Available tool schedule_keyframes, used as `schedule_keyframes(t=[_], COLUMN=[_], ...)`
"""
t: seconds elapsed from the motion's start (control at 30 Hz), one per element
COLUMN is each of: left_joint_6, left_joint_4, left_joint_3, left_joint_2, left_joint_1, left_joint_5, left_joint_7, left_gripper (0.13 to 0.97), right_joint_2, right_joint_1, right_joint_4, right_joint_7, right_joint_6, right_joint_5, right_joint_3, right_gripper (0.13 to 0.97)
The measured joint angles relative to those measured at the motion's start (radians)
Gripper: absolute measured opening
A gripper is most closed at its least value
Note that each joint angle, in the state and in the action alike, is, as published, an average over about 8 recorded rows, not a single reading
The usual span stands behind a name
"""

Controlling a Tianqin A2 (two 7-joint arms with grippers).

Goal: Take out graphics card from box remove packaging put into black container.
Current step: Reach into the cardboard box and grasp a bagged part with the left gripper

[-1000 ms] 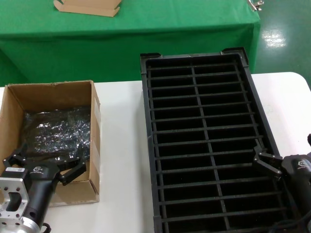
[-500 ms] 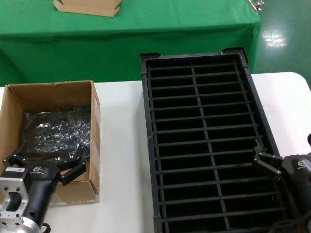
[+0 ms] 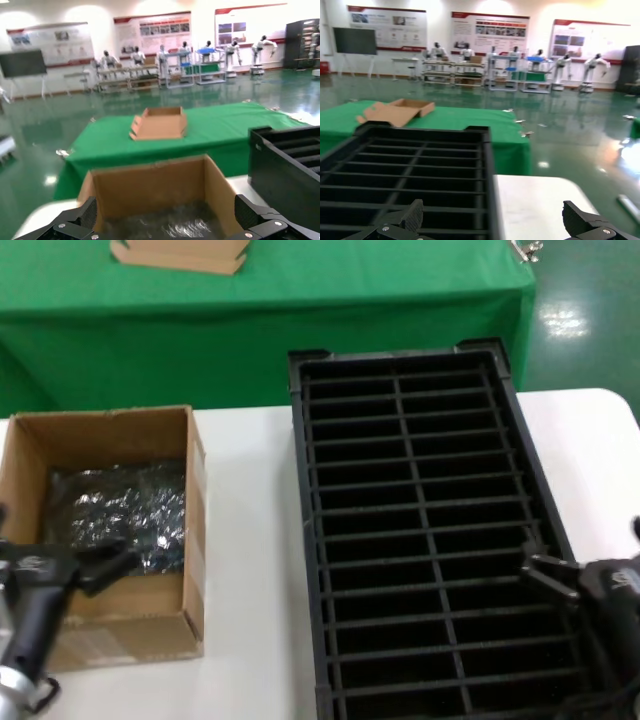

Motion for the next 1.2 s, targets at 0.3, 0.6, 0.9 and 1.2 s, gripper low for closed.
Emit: schedule_keyframes(t=[0.3, 0.6, 0.9, 1.2], left_joint_6=[-0.176, -0.328, -0.328, -0.149], left_joint_4=[-0.119, -0.136, -0.022, 0.217], left_joint_3=[0.071, 0.309, 0.712, 1.0], left_joint_2=[-0.192, -0.45, -0.615, -0.592], left_joint_1=[-0.01, -0.167, -0.544, -0.885], left_joint_5=[-0.211, -0.519, -0.748, -0.778], left_joint_7=[0.132, 0.374, 0.663, 0.767], left_gripper=[0.966, 0.966, 0.966, 0.966], right_joint_2=[0.0, 0.0, 0.0, 0.0], right_joint_1=[0.0, 0.0, 0.0, 0.0], right_joint_4=[0.0, 0.0, 0.0, 0.0], right_joint_7=[0.0, 0.0, 0.0, 0.0], right_joint_6=[0.0, 0.0, 0.0, 0.0], right_joint_5=[0.0, 0.0, 0.0, 0.0], right_joint_3=[0.0, 0.0, 0.0, 0.0], right_gripper=[0.966, 0.966, 0.966, 0.966])
